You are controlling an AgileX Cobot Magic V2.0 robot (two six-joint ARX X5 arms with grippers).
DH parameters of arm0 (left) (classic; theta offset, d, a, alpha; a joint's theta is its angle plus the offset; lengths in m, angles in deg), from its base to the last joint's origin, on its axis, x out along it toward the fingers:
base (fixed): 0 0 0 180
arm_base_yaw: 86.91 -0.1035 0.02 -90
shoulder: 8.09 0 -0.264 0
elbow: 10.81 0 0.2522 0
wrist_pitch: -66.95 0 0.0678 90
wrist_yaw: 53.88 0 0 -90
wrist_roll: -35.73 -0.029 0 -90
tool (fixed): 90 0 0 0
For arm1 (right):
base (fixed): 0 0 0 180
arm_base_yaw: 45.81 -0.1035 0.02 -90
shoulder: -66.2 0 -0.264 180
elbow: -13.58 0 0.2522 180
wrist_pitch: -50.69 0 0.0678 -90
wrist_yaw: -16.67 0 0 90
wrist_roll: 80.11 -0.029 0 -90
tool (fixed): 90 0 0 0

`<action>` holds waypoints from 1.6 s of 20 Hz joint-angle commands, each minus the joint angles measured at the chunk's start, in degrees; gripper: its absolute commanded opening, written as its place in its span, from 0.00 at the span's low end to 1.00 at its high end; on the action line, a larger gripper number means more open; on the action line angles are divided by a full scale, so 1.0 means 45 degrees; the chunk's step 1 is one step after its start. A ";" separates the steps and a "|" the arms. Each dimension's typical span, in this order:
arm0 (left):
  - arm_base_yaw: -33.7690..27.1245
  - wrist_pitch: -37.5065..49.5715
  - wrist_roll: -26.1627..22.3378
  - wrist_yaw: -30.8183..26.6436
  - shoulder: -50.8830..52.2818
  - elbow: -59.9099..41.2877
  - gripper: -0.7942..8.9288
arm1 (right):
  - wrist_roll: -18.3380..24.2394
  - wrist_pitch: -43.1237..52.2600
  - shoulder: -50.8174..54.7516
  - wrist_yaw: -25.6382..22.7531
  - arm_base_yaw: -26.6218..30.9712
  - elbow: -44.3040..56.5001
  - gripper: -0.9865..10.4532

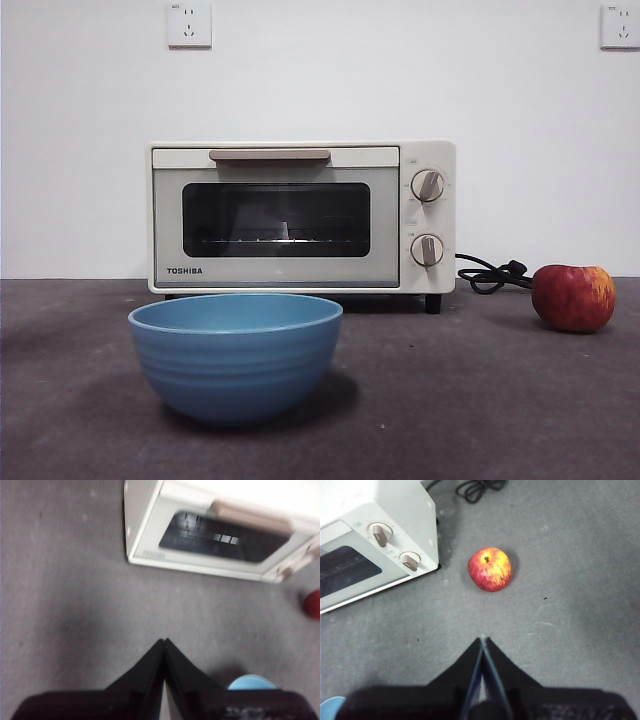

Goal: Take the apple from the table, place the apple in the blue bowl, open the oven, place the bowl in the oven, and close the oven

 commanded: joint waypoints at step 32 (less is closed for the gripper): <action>0.0792 -0.1953 -0.1758 -0.0010 -0.2161 0.0447 0.08 | 0.3745 -0.0928 -1.4445 0.0058 -0.1005 -0.8063 0.72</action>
